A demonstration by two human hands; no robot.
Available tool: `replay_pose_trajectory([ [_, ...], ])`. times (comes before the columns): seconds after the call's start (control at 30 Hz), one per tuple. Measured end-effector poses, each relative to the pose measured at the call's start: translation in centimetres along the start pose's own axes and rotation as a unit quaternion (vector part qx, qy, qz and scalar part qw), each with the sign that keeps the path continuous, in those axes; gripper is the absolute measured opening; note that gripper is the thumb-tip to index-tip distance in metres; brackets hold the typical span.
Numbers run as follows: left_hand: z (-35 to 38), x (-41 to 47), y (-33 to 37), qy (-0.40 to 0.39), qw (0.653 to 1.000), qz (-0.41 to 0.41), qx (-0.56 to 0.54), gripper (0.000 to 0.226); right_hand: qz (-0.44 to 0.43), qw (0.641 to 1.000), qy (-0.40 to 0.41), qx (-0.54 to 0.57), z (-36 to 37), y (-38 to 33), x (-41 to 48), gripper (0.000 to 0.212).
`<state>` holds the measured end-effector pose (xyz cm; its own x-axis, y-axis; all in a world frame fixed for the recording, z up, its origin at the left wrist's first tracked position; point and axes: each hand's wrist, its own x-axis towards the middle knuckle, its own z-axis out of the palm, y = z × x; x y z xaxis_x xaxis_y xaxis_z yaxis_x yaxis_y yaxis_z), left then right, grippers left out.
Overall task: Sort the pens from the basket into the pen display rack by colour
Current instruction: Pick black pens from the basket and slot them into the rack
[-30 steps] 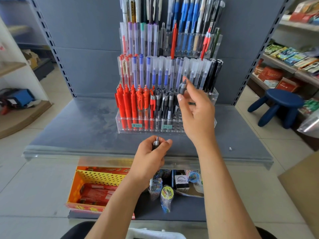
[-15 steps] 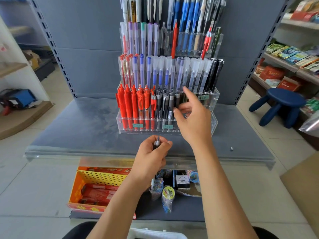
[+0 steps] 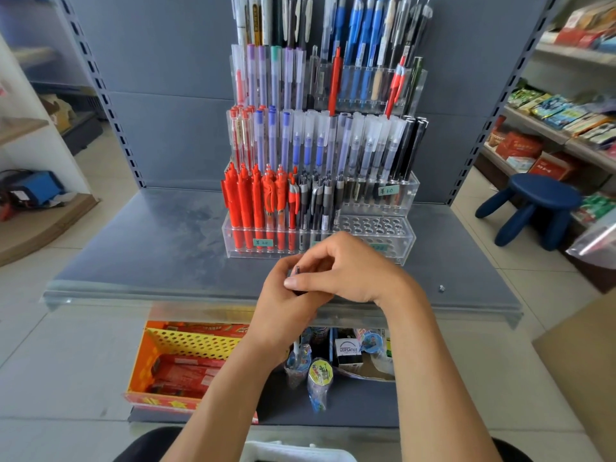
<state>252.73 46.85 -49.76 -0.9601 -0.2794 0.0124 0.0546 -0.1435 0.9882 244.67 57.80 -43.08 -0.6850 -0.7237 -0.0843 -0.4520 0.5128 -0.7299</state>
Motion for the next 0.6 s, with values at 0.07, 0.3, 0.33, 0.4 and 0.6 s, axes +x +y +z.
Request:
replay_pose_trajectory([
  [0.07, -0.07, -0.07, 0.06, 0.0, 1.0, 0.005, 0.019, 0.035, -0.006, 1.0, 0.004, 0.002, -0.08, 0.12, -0.06, 0.014],
  [0.3, 0.03, 0.12, 0.0, -0.003, 0.999, -0.032, 0.002, 0.02, -0.033, 0.981, 0.124, 0.146, -0.55, 0.07, 0.07, 0.017],
  [0.33, 0.02, 0.24, -0.13, 0.002, 0.999, -0.035, 0.007, 0.019, -0.034, 0.977, 0.137, 0.157, -0.65, 0.0, 0.09, 0.019],
  [0.4, -0.06, 0.43, -0.33, 0.006, 0.999, -0.035, 0.013, 0.015, -0.033, 0.975, 0.142, 0.167, -0.74, 0.12, 0.14, 0.019],
  [0.6, -0.15, 0.55, -0.49, 0.002, 1.0, -0.028, 0.015, 0.016, -0.055, 0.98, 0.057, 0.185, -0.89, 0.89, -0.09, 0.023],
])
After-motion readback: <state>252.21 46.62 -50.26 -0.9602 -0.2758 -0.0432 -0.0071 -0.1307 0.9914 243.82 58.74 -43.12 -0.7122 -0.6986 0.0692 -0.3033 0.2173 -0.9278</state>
